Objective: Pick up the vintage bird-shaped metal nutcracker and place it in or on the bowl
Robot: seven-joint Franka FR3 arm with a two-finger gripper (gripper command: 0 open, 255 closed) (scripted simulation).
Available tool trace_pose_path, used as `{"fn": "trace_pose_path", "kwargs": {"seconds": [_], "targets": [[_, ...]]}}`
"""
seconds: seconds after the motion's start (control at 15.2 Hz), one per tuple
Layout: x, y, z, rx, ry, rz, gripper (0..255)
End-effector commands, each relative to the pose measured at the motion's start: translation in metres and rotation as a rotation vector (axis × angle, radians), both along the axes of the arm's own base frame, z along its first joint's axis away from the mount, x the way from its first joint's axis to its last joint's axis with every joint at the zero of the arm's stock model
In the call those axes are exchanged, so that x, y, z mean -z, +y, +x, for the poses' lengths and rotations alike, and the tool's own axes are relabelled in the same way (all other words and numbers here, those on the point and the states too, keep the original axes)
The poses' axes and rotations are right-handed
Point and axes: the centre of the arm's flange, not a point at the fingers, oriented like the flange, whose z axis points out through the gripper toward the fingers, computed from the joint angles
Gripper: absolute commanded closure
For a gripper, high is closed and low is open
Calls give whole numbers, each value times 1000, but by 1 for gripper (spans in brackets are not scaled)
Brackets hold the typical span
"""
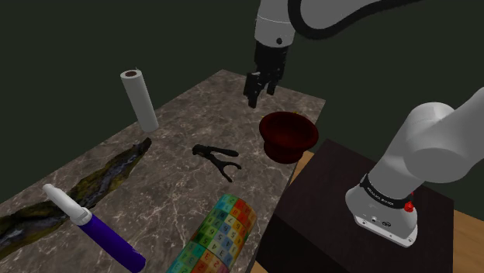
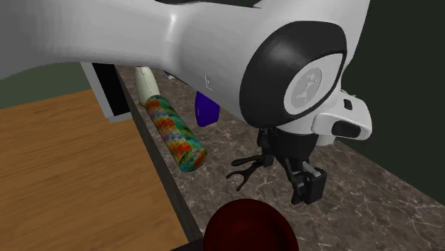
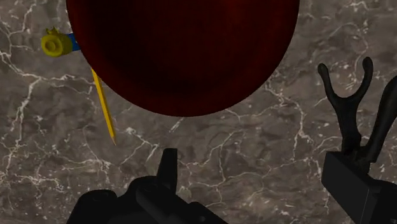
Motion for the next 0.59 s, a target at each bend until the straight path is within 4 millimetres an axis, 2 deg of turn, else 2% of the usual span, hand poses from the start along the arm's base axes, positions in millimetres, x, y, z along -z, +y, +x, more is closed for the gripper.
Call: {"fn": "trace_pose_path", "kwargs": {"seconds": [0.0,0.53], "targets": [[14,20,7,-9,1,12,0],[68,98,40,-44,6,56,0]]}}
